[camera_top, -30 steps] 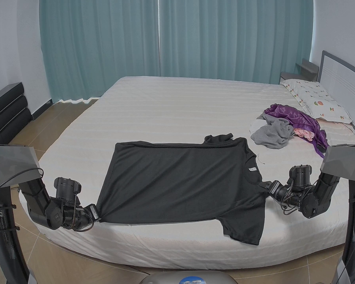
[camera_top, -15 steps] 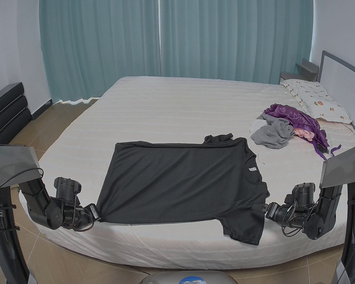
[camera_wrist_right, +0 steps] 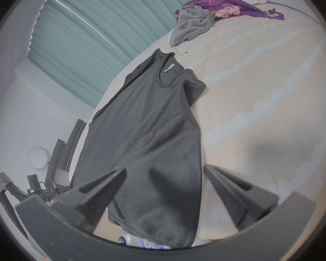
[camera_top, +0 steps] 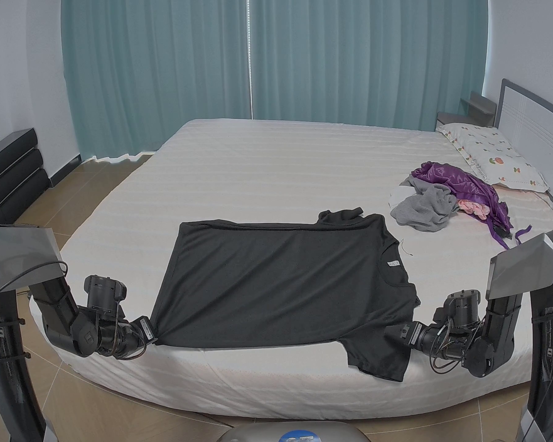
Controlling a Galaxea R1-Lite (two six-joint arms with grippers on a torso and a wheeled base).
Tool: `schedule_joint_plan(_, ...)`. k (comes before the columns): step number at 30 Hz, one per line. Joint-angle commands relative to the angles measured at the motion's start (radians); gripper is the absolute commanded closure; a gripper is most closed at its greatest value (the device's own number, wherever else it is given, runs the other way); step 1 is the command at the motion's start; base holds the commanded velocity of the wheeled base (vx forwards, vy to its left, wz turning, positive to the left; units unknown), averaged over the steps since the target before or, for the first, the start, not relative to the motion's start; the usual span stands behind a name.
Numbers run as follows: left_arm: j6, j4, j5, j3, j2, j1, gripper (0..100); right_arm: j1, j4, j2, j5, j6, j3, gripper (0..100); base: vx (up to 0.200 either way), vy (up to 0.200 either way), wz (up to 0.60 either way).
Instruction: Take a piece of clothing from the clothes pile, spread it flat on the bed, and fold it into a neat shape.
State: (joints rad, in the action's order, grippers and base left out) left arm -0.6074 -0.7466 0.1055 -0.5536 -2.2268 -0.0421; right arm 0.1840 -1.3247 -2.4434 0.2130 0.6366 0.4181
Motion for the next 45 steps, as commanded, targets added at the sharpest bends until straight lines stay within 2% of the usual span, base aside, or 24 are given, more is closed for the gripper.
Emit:
schedule_joint_plan(1,0.000,0.000,0.000,0.000,0.001,0.001,100,0.005,0.001,-0.020,-0.014,-0.008,0.010,100,0.000,0.000,0.00)
schedule_joint_plan(12,0.000,0.000,-0.001,-0.005,0.001,0.001,100,-0.028,0.009,0.012,-0.029,-0.015,-0.018,100,0.000,0.000,0.00)
schedule_joint_plan(23,0.009,0.000,-0.010,0.014,0.024,0.002,100,-0.055,-0.001,0.107,-0.007,-0.025,-0.128,100,0.000,0.000,0.00)
schedule_joint_plan(25,0.012,-0.002,-0.012,0.026,0.035,0.005,100,-0.069,-0.004,0.144,0.034,-0.035,-0.176,100,0.000,0.000,0.00)
schedule_joint_plan(27,0.014,-0.002,-0.012,0.027,0.035,0.005,100,-0.071,-0.004,0.146,0.037,-0.037,-0.176,100,0.000,0.000,0.00)
schedule_joint_plan(28,0.017,0.000,-0.013,0.046,0.050,0.005,100,-0.087,-0.004,0.181,0.071,-0.043,-0.209,100,0.000,0.000,0.00)
schedule_joint_plan(33,0.054,0.000,-0.013,0.078,0.075,0.005,100,-0.123,-0.004,0.201,0.089,-0.069,-0.265,100,0.000,0.000,0.00)
schedule_joint_plan(37,0.081,0.000,-0.013,0.101,0.088,0.005,100,-0.153,-0.011,0.230,0.166,-0.087,-0.321,100,0.000,0.000,0.00)
schedule_joint_plan(45,0.132,0.004,-0.015,0.139,0.101,0.002,100,-0.202,-0.024,0.238,0.203,-0.153,-0.403,100,0.000,0.000,0.00)
